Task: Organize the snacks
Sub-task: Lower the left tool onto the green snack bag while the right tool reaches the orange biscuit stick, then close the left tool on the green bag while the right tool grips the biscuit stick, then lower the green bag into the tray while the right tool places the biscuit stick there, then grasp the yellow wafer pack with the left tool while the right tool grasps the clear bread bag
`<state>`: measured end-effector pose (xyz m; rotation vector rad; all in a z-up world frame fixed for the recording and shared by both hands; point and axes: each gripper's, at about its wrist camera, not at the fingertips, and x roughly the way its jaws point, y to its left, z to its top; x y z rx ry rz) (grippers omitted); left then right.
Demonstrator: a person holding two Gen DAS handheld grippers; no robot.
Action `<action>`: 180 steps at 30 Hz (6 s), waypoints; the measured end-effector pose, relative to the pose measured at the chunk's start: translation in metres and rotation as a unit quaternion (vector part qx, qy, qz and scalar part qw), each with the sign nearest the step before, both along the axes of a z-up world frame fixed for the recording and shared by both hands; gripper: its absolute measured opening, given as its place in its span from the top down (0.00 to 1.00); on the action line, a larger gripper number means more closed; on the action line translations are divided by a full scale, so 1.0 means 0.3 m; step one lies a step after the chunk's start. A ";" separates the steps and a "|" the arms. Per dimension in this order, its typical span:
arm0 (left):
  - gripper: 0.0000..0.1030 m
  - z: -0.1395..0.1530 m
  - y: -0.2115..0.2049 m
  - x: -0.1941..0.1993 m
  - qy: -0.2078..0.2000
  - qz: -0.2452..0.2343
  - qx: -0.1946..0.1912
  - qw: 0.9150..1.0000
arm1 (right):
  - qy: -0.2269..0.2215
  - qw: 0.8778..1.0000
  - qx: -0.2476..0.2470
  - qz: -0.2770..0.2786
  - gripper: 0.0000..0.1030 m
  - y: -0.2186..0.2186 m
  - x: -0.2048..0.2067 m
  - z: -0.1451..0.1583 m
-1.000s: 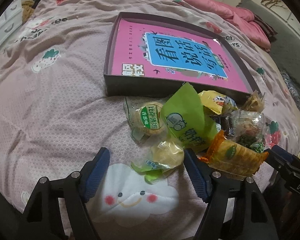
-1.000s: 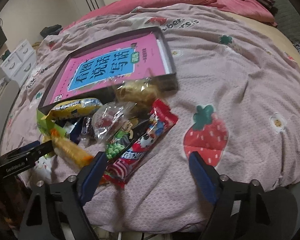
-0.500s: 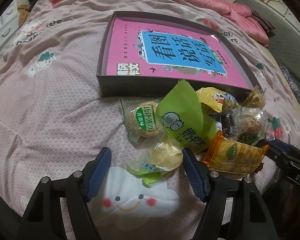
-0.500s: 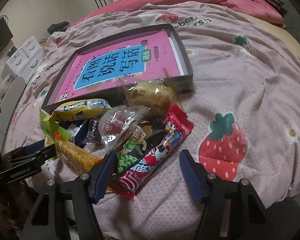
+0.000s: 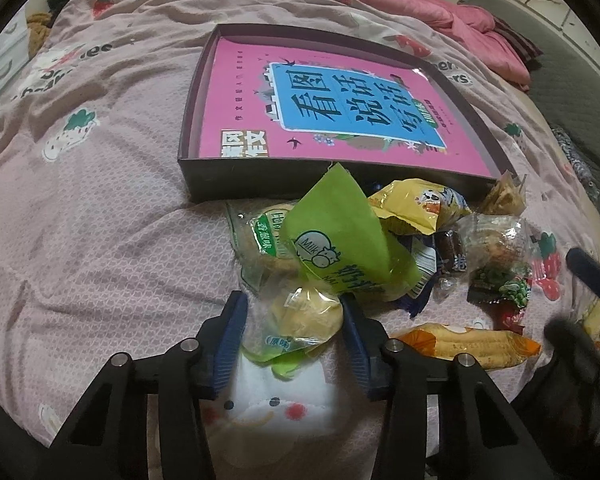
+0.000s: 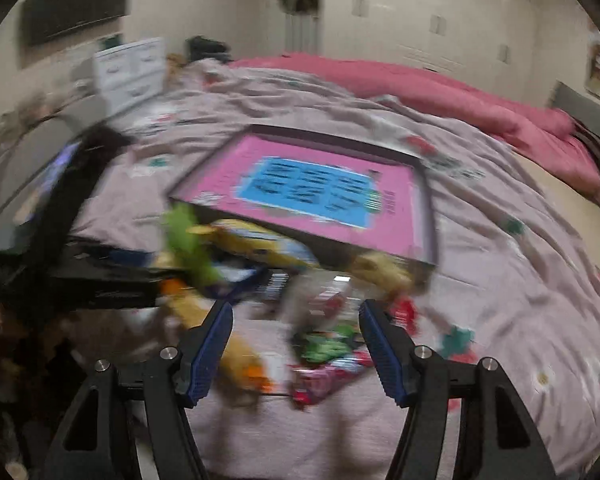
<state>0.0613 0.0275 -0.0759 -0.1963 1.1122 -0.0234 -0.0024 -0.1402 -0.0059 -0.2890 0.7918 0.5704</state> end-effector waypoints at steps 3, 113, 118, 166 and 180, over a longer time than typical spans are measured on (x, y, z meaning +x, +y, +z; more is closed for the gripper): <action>0.56 0.002 0.003 0.003 -0.001 -0.003 -0.004 1.000 | 0.006 0.998 -0.024 0.051 0.36 0.069 -0.016 -0.022; 0.67 0.088 0.055 0.295 -0.088 0.005 -0.015 0.996 | 0.061 0.971 0.104 -0.208 0.77 -0.170 0.631 -0.115; 0.67 0.076 0.062 0.297 -0.084 0.007 -0.015 0.996 | 0.066 0.967 0.097 -0.224 0.77 -0.176 0.649 -0.135; 0.37 0.252 0.054 0.222 -0.150 -0.022 -0.046 0.987 | 0.014 0.977 0.130 -0.167 0.58 -0.181 0.501 0.063; 0.33 0.275 -0.008 0.158 -0.148 -0.070 -0.025 0.986 | 0.017 0.983 0.115 -0.145 0.55 -0.161 0.385 0.083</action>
